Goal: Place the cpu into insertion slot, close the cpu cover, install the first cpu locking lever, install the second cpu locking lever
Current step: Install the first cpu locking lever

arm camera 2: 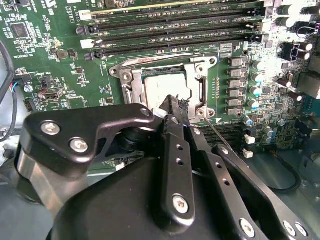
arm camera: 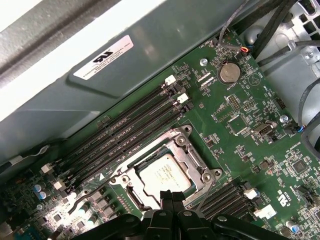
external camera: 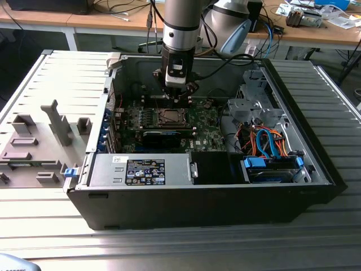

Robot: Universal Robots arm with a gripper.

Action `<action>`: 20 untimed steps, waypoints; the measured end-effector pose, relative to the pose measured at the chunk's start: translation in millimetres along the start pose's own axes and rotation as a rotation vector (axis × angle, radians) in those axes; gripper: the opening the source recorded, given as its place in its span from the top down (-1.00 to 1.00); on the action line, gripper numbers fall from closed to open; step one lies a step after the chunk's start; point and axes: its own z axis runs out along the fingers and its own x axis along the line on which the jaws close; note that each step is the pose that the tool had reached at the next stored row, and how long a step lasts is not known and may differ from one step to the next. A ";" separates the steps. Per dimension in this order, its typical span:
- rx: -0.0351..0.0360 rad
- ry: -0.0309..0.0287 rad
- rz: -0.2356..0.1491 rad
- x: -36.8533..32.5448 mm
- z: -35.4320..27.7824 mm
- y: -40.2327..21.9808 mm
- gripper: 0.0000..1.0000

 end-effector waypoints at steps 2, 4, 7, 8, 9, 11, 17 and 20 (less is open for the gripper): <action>0.0000 -0.0003 -0.005 0.0 0.0 0.0 0.79; 0.0000 -0.0006 -0.010 0.0 0.0 0.0 0.79; 0.0000 -0.0006 -0.012 0.0 0.0 0.0 0.79; 0.0000 -0.0006 -0.012 0.0 0.0 0.0 0.79; 0.0000 -0.0007 -0.012 0.0 0.0 0.0 0.79; 0.0000 -0.0007 -0.013 0.0 0.0 0.0 0.79; 0.0001 -0.0013 -0.023 0.0 0.0 0.0 0.79; 0.0001 -0.0017 -0.030 0.0 0.0 0.0 0.79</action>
